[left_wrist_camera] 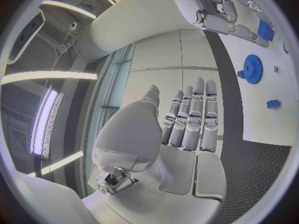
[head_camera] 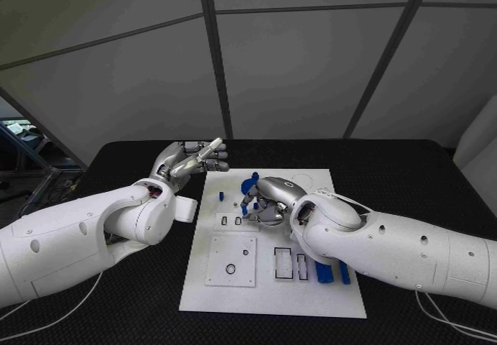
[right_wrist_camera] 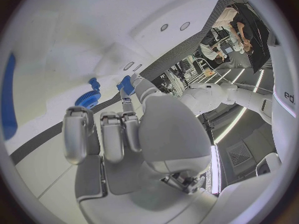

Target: Assemble the parts on the task board

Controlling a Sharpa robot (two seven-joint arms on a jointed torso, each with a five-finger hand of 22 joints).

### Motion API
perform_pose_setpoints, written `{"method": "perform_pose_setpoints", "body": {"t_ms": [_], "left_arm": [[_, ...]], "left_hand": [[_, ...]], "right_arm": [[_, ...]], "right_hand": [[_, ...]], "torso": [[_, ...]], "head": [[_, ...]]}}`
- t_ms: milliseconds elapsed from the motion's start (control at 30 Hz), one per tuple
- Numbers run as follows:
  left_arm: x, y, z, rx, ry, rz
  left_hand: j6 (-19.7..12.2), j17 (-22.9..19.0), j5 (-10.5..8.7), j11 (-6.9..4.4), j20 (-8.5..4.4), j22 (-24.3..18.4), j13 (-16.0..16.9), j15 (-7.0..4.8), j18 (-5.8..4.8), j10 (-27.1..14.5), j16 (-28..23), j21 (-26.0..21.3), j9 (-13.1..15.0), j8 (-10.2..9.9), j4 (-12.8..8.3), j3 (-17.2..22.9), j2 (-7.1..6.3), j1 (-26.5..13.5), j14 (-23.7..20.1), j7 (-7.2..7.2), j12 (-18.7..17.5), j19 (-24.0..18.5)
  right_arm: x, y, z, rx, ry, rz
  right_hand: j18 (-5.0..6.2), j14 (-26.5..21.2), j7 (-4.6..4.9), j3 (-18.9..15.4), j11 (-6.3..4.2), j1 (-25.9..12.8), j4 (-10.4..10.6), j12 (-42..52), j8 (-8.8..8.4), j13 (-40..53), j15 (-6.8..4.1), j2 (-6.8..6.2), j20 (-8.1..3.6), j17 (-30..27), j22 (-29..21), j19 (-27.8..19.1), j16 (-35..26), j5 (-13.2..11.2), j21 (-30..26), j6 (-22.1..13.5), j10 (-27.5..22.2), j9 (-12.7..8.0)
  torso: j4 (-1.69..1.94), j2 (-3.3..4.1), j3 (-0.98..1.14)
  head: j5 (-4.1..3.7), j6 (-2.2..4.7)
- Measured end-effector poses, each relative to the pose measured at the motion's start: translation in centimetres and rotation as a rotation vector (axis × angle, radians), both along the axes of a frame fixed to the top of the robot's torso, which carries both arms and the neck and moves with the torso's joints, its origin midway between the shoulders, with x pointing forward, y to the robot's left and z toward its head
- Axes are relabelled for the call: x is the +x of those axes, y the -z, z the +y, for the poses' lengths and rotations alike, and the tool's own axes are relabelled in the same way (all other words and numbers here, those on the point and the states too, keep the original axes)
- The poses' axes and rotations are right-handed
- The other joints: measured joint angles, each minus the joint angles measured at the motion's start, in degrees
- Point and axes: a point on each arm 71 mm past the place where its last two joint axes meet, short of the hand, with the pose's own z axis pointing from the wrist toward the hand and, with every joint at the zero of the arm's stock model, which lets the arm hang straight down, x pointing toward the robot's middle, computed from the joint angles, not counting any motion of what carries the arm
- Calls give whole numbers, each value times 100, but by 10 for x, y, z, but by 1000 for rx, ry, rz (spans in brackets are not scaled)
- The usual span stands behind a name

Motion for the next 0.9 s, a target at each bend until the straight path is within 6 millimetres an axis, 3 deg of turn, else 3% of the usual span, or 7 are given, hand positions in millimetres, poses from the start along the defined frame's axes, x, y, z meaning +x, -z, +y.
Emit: {"method": "perform_pose_setpoints", "body": {"t_ms": [900], "left_arm": [[1, 1, -1, 0, 1, 2]], "left_hand": [[0, 0, 0, 0, 0, 1, 0, 0, 0, 0, 0, 0, 0, 0, 0, 0, 0, 0, 0, 0, 0, 0]], "right_arm": [[-3, 11, 6, -60, -12, 22]], "right_hand": [[0, 0, 17, -5, 0, -41, 1, 0, -6, 0, 0, -42, 0, 0, 0, 0, 0, 28, 0, -2, 0, 6]], "torso": [[-8, 2, -1]], "head": [[16, -51]]}}
